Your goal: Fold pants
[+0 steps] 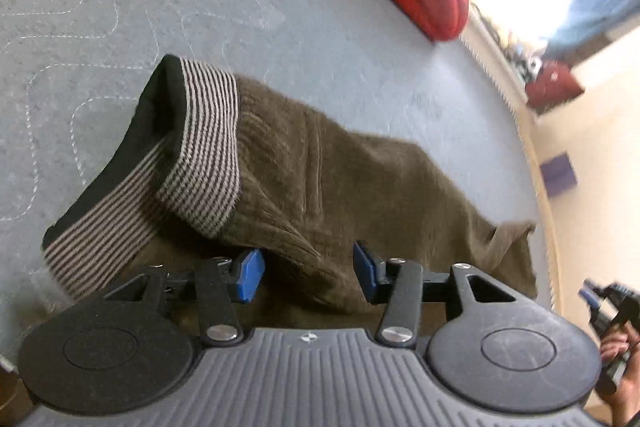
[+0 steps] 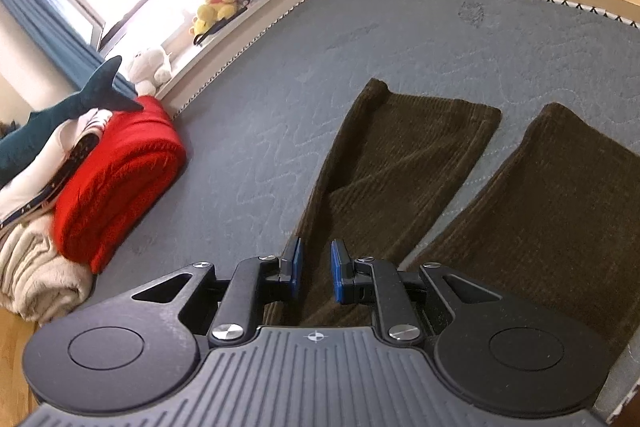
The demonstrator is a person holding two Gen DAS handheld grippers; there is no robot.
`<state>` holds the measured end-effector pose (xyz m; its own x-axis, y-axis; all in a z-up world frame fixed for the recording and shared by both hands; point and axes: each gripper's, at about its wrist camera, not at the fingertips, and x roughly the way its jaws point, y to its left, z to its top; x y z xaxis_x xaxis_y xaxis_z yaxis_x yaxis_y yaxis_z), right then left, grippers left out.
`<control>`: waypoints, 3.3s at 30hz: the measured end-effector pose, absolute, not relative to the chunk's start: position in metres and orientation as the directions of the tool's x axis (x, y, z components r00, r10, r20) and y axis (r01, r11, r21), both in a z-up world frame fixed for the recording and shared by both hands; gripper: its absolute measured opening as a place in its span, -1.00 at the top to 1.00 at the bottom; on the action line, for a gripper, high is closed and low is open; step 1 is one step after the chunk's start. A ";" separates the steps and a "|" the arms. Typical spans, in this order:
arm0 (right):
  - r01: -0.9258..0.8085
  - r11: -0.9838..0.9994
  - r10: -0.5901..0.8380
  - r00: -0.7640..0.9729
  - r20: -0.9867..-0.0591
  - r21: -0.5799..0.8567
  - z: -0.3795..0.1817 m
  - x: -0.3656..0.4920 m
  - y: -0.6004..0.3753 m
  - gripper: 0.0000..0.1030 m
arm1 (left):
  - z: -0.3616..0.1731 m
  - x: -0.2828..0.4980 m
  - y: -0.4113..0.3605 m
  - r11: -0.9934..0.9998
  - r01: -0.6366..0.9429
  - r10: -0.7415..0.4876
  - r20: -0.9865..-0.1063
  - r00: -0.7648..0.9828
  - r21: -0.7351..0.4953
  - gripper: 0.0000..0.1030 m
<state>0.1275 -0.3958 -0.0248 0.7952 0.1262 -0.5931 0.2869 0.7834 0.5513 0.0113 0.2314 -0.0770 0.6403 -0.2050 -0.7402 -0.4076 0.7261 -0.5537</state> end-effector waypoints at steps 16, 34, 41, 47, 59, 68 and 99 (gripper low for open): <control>0.333 0.779 0.187 0.685 -0.704 0.531 -0.092 0.245 -0.378 0.28 | -0.045 0.022 0.208 0.863 -0.399 0.096 -0.675 0.731 -0.310 0.91; 0.306 0.713 0.249 0.731 -0.635 0.631 -0.136 0.340 -0.365 0.20 | -0.062 0.001 0.211 0.831 -0.432 0.054 -0.722 0.690 -0.351 0.74; 0.376 0.696 0.213 0.705 -0.676 0.612 -0.156 0.360 -0.367 0.55 | -0.069 0.002 0.224 0.778 -0.444 0.009 -0.700 0.714 -0.444 0.34; 0.371 0.691 0.196 0.730 -0.655 0.620 -0.137 0.340 -0.377 0.86 | -0.073 0.017 0.219 0.791 -0.474 0.048 -0.734 0.677 -0.386 0.40; 0.295 0.774 0.136 0.787 -0.602 0.560 -0.036 0.183 -0.431 0.87 | -0.034 -0.013 0.214 0.814 -0.474 0.143 -0.674 0.725 -0.336 0.91; 0.336 0.846 0.105 0.655 -0.749 0.413 -0.094 0.049 -0.452 0.83 | -0.028 -0.038 0.221 0.815 -0.558 0.159 -0.865 0.476 -0.157 0.80; 0.492 0.864 -0.221 0.556 -0.801 0.103 -0.136 0.113 -0.531 0.25 | -0.066 0.015 0.054 0.996 -0.052 -0.046 -0.937 0.345 -0.068 0.09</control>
